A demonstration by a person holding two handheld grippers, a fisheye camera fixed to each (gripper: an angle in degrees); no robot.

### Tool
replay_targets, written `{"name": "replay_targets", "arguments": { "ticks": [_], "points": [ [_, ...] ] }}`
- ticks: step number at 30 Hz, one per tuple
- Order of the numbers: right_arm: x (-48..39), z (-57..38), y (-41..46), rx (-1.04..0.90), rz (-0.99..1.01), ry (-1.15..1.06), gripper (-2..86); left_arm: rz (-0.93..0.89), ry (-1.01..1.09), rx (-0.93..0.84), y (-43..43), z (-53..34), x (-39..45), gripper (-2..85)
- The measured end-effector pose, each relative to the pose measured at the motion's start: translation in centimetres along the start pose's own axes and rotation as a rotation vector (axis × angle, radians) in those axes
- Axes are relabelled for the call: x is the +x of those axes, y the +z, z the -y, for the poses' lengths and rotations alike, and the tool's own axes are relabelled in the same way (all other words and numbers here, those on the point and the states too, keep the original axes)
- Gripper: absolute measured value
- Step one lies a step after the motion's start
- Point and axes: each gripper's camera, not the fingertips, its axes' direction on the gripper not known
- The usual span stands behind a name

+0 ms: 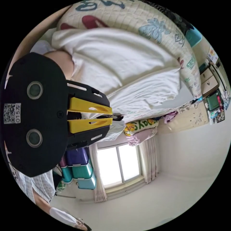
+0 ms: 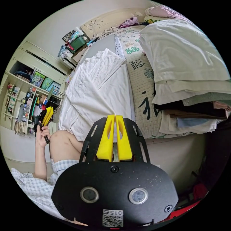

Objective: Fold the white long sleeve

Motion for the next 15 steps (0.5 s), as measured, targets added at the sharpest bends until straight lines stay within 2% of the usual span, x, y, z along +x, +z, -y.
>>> {"name": "replay_targets", "arguments": {
  "ticks": [5,9,12,15],
  "points": [
    [0.0,1.4,2.8,-0.067,-0.014,-0.007,-0.3,0.026,-0.163,0.133,-4.4,5.7,-7.0,6.6],
    [0.9,2.7,3.8,-0.105,-0.074,0.021,0.0,0.029,-0.191,0.137,-3.9,9.4,-9.9,8.0],
    [1.7,4.4,3.0,-0.073,-0.133,0.063,0.9,0.042,-0.208,0.125,-2.8,12.2,-11.9,9.0],
    [-0.3,8.4,1.9,0.039,-0.076,0.012,2.3,0.029,-0.214,0.095,-1.2,14.5,-13.6,9.4]
  ]
}}
